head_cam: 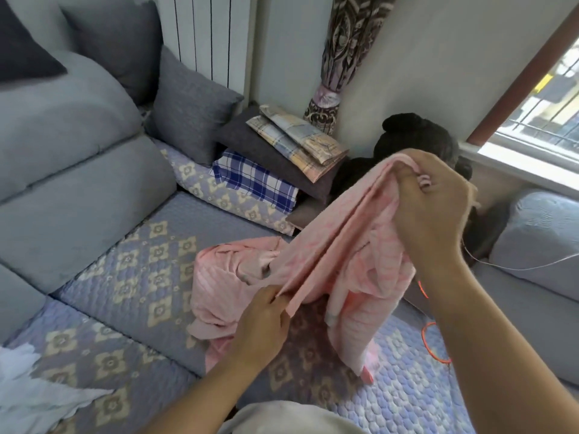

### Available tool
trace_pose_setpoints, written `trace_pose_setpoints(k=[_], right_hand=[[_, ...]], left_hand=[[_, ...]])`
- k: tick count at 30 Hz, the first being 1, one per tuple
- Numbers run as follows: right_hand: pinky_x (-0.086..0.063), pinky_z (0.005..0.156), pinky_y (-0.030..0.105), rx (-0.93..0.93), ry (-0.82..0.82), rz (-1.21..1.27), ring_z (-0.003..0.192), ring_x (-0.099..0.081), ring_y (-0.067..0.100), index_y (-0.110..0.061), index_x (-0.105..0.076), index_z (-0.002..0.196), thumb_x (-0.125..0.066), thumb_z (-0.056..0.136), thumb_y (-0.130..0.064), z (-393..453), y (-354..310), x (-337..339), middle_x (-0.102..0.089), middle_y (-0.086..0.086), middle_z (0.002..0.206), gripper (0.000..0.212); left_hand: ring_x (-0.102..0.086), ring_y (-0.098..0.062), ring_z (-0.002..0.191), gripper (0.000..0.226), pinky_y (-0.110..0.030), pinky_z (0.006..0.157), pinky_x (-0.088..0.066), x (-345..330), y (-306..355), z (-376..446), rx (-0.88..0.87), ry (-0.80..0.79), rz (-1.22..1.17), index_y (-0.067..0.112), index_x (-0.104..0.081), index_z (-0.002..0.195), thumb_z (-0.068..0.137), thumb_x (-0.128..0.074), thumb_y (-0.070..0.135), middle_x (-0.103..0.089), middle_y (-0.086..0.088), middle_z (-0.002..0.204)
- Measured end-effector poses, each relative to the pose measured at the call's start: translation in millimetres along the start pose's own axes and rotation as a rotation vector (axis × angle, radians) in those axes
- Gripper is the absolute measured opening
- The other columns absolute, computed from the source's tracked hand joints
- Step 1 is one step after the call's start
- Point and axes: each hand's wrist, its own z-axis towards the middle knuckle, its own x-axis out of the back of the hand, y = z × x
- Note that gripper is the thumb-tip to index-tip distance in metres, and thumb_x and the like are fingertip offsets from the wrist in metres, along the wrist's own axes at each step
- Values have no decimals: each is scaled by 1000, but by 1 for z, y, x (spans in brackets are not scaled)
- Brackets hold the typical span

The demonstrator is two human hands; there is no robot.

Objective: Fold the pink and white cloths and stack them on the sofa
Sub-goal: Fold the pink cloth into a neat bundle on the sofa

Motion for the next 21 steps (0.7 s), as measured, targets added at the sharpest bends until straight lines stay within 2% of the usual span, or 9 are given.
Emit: trace_pose_setpoints(k=[2,4,7,10,13,15,17,19,21], right_hand=[[-48,77,16,-7,15,30,79,-64,1,-19,-77,94,-60,94,-20,7,-13,-11,-71,-11,81,17],[-48,75,22,-6,37,47,76,-64,9,-21,-77,92,-60,94,-23,19,-24,-17,-71,-7,78,17],[-51,74,28,-39,91,18,73,-63,10,-29,-77,93,-59,93,-29,48,-34,-23,-69,-13,74,18],[-53,81,28,-88,153,-24,80,-66,10,-33,-77,98,-56,95,-34,73,-24,-23,-71,-16,82,21],[-41,77,9,-170,200,-90,84,-63,7,-33,-77,103,-54,96,-32,88,1,-12,-69,-20,87,24],[-39,73,15,-241,227,-128,84,-62,8,-31,-76,104,-53,95,-31,92,23,-3,-68,-18,87,25],[-40,75,22,-292,219,-157,87,-63,14,-28,-75,106,-52,94,-33,88,41,-1,-69,-12,90,26],[-45,83,30,-324,191,-174,96,-64,25,-27,-74,109,-50,95,-33,80,53,-3,-73,-2,99,29],[-45,93,34,-359,167,-174,106,-63,28,-28,-73,114,-48,97,-30,71,58,-7,-73,3,110,31]], left_hand=[[-63,-23,77,18,-35,67,-55,-11,-9,-6,169,-41,38,14,-75,97,88,-60,16,-66,-2,90],[-65,-25,65,15,-36,60,-53,-22,-17,-12,239,-56,56,16,-75,85,84,-60,20,-65,-1,77],[-66,-28,71,16,-34,63,-45,-32,-21,-19,362,-21,-70,13,-70,80,92,-60,18,-66,-5,76],[-66,-30,77,21,-30,66,-35,-25,-27,-21,454,33,-154,12,-68,77,97,-63,20,-67,-8,79],[-67,-25,79,16,-27,71,-39,16,-44,-16,445,164,-198,17,-76,81,94,-67,12,-69,-1,84],[-65,-14,75,32,-28,71,-47,60,-58,-9,433,267,-288,31,-75,77,90,-69,3,-68,7,81],[-60,0,71,48,-17,68,-46,109,-66,-1,380,319,-298,42,-72,73,86,-71,-4,-66,7,76],[-61,1,78,45,-8,71,-42,150,-64,8,331,361,-187,46,-67,83,87,-73,2,-67,8,79],[-61,-4,78,28,-13,72,-43,182,-57,14,394,407,-175,40,-64,95,91,-71,14,-68,8,82]])
